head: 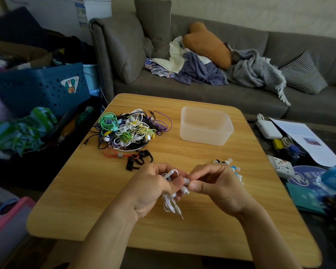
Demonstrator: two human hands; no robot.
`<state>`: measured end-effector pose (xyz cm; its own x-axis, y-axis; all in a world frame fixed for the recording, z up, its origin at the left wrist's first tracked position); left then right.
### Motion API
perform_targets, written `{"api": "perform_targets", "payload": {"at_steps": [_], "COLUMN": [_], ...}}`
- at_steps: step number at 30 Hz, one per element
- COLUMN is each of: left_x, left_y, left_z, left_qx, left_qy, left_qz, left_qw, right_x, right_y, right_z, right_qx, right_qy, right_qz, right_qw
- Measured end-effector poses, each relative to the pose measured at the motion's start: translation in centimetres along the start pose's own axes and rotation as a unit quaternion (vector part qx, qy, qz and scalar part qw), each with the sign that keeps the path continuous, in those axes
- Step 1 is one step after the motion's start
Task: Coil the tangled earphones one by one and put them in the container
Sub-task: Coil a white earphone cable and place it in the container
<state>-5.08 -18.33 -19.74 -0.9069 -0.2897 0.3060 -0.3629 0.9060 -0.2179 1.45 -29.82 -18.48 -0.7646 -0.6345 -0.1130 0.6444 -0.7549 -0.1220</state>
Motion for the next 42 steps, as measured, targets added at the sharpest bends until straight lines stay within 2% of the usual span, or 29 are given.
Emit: {"api": "perform_targets", "payload": {"at_steps": [3,5,10,14,15,17,19,22,25,28,29,31,34,36,39,42], "left_x": [-0.2,-0.3,-0.3,-0.3,-0.2,0.0,0.1,-0.1,-0.4,-0.7,-0.9,-1.2,-1.4,-1.4,-1.5,-1.4], "left_y": [-0.3,-0.3,0.1,0.4,0.6,1.3,1.9,2.3,2.4,2.6,2.6,2.6,2.3,1.9,1.6,1.4], "left_z": [0.8,0.8,-0.7,-2.4,-2.8,-3.0,-2.6,-1.9,-1.7,-1.4,-1.2,-0.7,-0.2,0.1,0.3,0.3], "left_qx": [0.015,0.001,-0.119,-0.169,-0.189,-0.209,-0.205,-0.187,-0.167,-0.154,-0.138,-0.085,-0.027,0.021,0.058,0.058], "left_qy": [0.036,0.027,-0.099,-0.209,-0.233,-0.249,-0.241,-0.218,-0.197,-0.170,-0.154,-0.120,-0.084,-0.055,-0.032,-0.036], "left_qz": [-0.008,-0.019,-0.096,-0.136,-0.152,-0.185,-0.209,-0.227,-0.224,-0.223,-0.221,-0.213,-0.198,-0.180,-0.158,-0.151], "left_qw": [0.999,0.999,0.983,0.953,0.942,0.927,0.925,0.931,0.940,0.947,0.953,0.966,0.976,0.982,0.985,0.986], "right_x": [0.0,0.1,-0.2,-0.3,-0.2,-0.1,-0.1,-0.3,-0.4,-0.4,-0.6,-1.1,-1.8,-2.0,-2.1,-2.2], "right_y": [0.5,0.7,1.6,0.8,0.7,0.5,0.1,-0.3,-1.8,-3.1,-2.6,-0.2,5.1,7.6,8.8,8.5], "right_z": [0.6,0.9,-0.8,-2.5,-2.4,-1.6,-0.6,-0.2,0.0,0.7,1.0,1.7,2.2,1.2,0.2,0.0], "right_qx": [0.034,0.043,0.045,-0.094,-0.090,-0.009,0.090,0.182,0.305,0.340,0.338,0.360,0.480,0.547,0.574,0.562], "right_qy": [0.039,0.051,-0.016,-0.079,-0.070,-0.014,0.045,0.079,0.109,0.136,0.135,0.130,0.094,0.036,-0.015,-0.018], "right_qz": [-0.013,-0.017,-0.052,-0.084,-0.105,-0.153,-0.182,-0.201,-0.149,-0.100,-0.115,-0.197,-0.318,-0.333,-0.326,-0.321], "right_qw": [0.999,0.998,0.997,0.989,0.988,0.988,0.978,0.959,0.934,0.925,0.924,0.902,0.812,0.767,0.751,0.762]}}
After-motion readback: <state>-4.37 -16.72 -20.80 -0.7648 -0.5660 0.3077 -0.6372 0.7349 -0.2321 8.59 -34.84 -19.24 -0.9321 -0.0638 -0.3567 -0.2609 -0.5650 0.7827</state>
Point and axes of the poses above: each hand's wrist, its own x-axis away from the middle knuckle, its own y-axis out of the back of the hand, z = x × y, the point moved 8 cm from there along -x, towards the middle knuckle, and after that the axes turned 11 degrees about -z, right-handed, at the moved point
